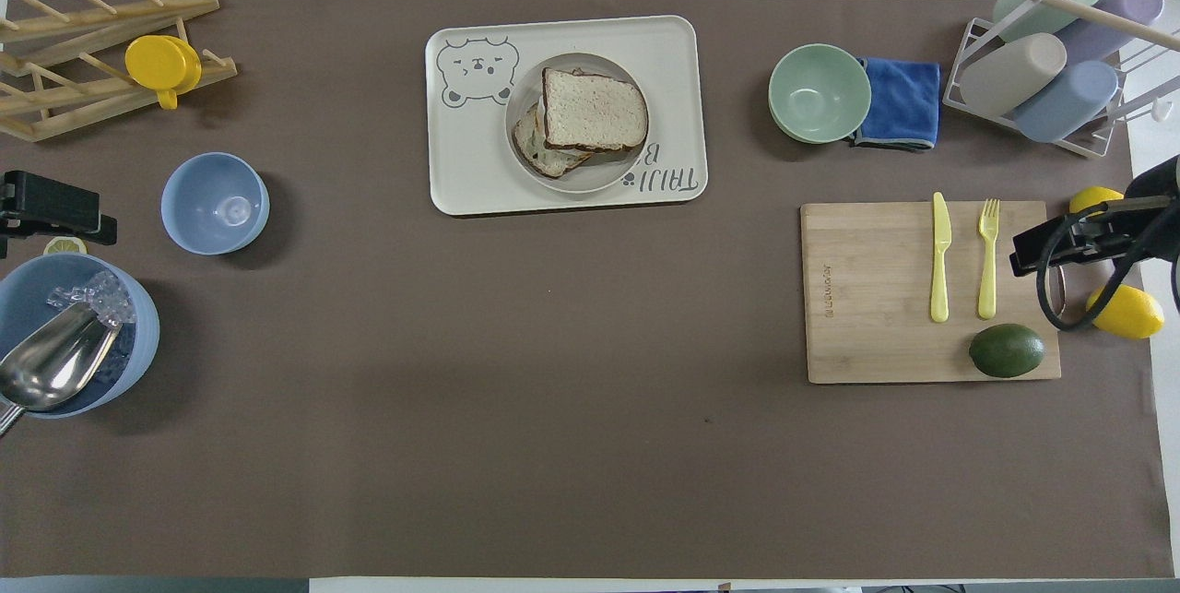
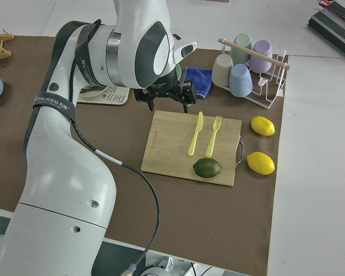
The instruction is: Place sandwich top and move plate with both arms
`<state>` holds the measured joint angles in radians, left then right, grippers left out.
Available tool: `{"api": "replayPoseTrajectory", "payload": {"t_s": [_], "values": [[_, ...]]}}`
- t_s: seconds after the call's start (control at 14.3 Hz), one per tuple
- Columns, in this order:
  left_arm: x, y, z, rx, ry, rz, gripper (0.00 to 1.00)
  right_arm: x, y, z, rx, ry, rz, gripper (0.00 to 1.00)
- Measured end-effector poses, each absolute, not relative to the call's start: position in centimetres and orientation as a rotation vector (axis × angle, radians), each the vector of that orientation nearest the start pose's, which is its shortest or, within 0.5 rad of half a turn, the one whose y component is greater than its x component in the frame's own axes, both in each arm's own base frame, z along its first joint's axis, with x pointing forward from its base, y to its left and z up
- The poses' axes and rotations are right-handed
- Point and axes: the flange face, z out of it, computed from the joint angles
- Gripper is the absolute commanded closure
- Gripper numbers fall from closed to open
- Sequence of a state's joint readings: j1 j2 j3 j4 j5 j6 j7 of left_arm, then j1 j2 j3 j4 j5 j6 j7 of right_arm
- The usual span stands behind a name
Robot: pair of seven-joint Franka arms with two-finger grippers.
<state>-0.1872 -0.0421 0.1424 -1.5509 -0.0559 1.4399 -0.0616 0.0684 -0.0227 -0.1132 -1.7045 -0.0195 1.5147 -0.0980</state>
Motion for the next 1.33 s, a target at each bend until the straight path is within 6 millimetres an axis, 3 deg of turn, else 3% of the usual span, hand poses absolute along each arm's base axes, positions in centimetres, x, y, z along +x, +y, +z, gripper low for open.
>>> {"api": "replayPoseTrajectory", "payload": {"t_s": [0.21,0.49,0.98,1.33], "values": [[52.5,-3.8,62.7,-3.19,0.052,0.168,0.0,53.4,-2.7,57.0,-3.134,-0.084,0.264,0.0],[53.3,-4.3,61.5,-3.191,0.055,0.099,0.0,53.4,-2.7,57.0,-3.134,-0.084,0.264,0.0],[53.4,-4.3,63.0,-3.125,0.073,0.038,0.0,53.4,-2.7,57.0,-3.134,-0.084,0.264,0.0],[53.9,-4.4,62.8,-3.143,0.068,0.007,0.0,53.4,-2.7,57.1,-3.135,-0.084,0.26,0.0]]}}
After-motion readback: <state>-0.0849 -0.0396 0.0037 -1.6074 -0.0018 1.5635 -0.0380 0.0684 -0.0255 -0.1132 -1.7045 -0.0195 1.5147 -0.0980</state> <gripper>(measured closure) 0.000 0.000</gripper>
